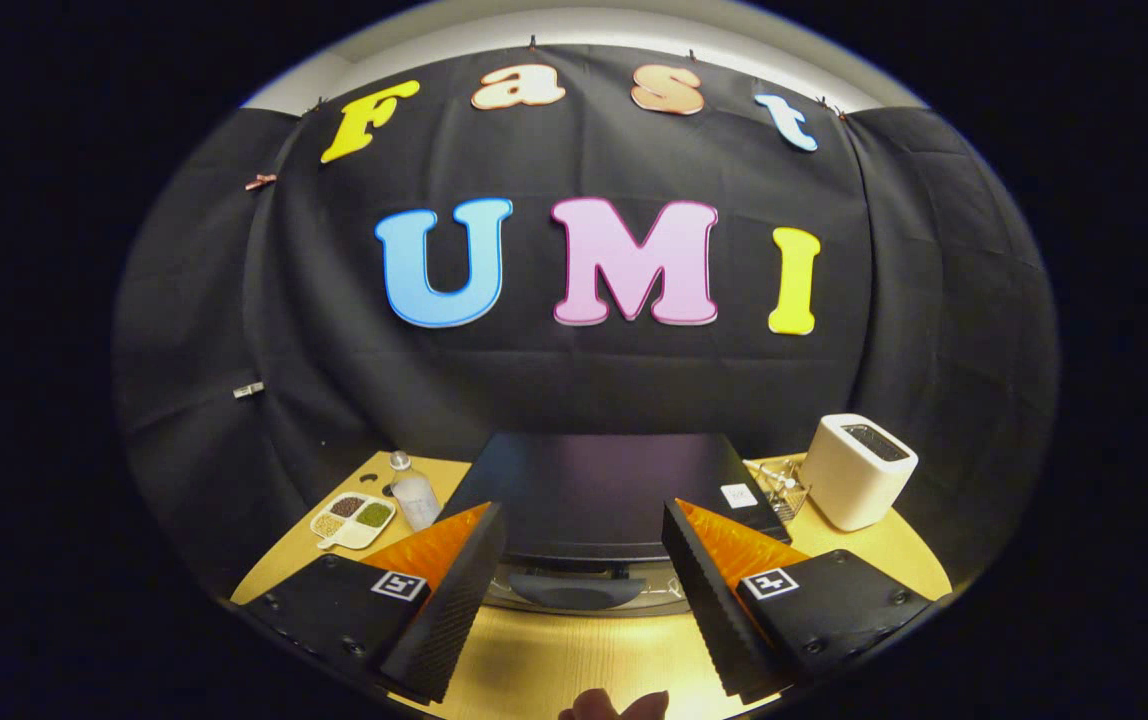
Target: Open the toaster oven, put the food inside, and close the toaster oven door.
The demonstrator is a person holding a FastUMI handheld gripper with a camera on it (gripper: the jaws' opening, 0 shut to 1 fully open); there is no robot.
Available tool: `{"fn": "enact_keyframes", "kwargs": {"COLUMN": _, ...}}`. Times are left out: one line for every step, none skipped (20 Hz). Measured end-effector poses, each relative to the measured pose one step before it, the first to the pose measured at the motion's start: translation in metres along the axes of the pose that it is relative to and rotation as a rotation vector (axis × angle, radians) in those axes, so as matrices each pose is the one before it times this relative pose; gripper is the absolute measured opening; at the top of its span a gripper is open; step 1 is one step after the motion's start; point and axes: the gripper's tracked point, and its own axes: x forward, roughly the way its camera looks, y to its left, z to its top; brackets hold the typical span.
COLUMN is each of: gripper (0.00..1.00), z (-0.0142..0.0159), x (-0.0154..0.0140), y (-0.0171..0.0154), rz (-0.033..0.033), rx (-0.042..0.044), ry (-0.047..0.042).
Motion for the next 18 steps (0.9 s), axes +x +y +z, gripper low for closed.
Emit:
{"fn": "enact_keyframes", "kwargs": {"gripper": 0.98, "z": -0.01028, "x": 0.00896, "y": 0.0022, "rz": -0.00093, "rx": 0.0037, "ry": 0.0243}}
{"fn": "enact_keyframes", "kwargs": {"gripper": 0.98, "z": -0.01002, "x": 0.00841, "y": 0.00189, "rz": 0.00071, "rx": 0.00146, "ry": 0.02092}}
{"fn": "enact_keyframes", "kwargs": {"gripper": 0.98, "z": -0.00967, "x": 0.00896, "y": 0.00055, "rz": -0.00526, "rx": -0.00375, "ry": 0.02419}}
{"fn": "enact_keyframes", "kwargs": {"gripper": 0.98, "z": -0.01051, "x": 0.00852, "y": -0.0018, "rz": -0.00727, "rx": -0.00564, "ry": 0.02316}}
{"fn": "enact_keyframes", "kwargs": {"gripper": 0.98, "z": -0.00899, "x": 0.00614, "y": -0.00101, "rz": -0.00907, "rx": -0.00322, "ry": 0.02117}}
{"fn": "enact_keyframes", "kwargs": {"gripper": 0.98, "z": -0.00729, "x": 0.0058, "y": -0.00049, "rz": -0.00782, "rx": -0.00186, "ry": 0.01892}}
{"fn": "enact_keyframes", "kwargs": {"gripper": 0.98, "z": -0.00558, "x": 0.00603, "y": -0.00098, "rz": -0.00706, "rx": -0.00222, "ry": 0.01307}}
{"fn": "enact_keyframes", "kwargs": {"gripper": 0.98, "z": -0.00446, "x": 0.00387, "y": -0.00219, "rz": -0.01297, "rx": 0.00321, "ry": 0.01112}}
{"fn": "enact_keyframes", "kwargs": {"gripper": 0.98, "z": -0.0032, "x": 0.00301, "y": -0.00022, "rz": -0.00789, "rx": 0.01016, "ry": 0.00699}}
{"fn": "enact_keyframes", "kwargs": {"gripper": 0.98, "z": -0.00228, "x": 0.00443, "y": 0.00049, "rz": -0.00711, "rx": 0.00835, "ry": 0.00532}}
{"fn": "enact_keyframes", "kwargs": {"gripper": 0.98, "z": -0.00605, "x": 0.00254, "y": 0.00087, "rz": -0.00222, "rx": 0.00765, "ry": 0.0206}}
{"fn": "enact_keyframes", "kwargs": {"gripper": 0.99, "z": 0.00619, "x": -0.00003, "y": 0.00094, "rz": -0.00307, "rx": -0.00305, "ry": -0.03534}}
{"fn": "enact_keyframes", "kwargs": {"gripper": 0.99, "z": -0.00346, "x": -0.00091, "y": 0.00243, "rz": 0.00021, "rx": -0.01233, "ry": 0.01149}}
{"fn": "enact_keyframes", "kwargs": {"gripper": 0.99, "z": 0.00178, "x": -0.00055, "y": 0.00008, "rz": -0.00191, "rx": -0.00729, "ry": -0.02201}}
{"fn": "enact_keyframes", "kwargs": {"gripper": 0.99, "z": -0.00127, "x": 0.0003, "y": -0.00002, "rz": -0.00275, "rx": 0.00626, "ry": -0.00562}}
{"fn": "enact_keyframes", "kwargs": {"gripper": 0.99, "z": -0.00107, "x": -0.00165, "y": -0.00086, "rz": -0.00077, "rx": 0.00171, "ry": 0.00023}}
{"fn": "enact_keyframes", "kwargs": {"gripper": 0.99, "z": -0.00023, "x": -0.00087, "y": -0.00004, "rz": -0.00229, "rx": 0.00114, "ry": 0.00356}}
{"fn": "enact_keyframes", "kwargs": {"gripper": 0.99, "z": -0.00341, "x": -0.00172, "y": 0.00015, "rz": -0.00246, "rx": -0.00245, "ry": 0.00574}}
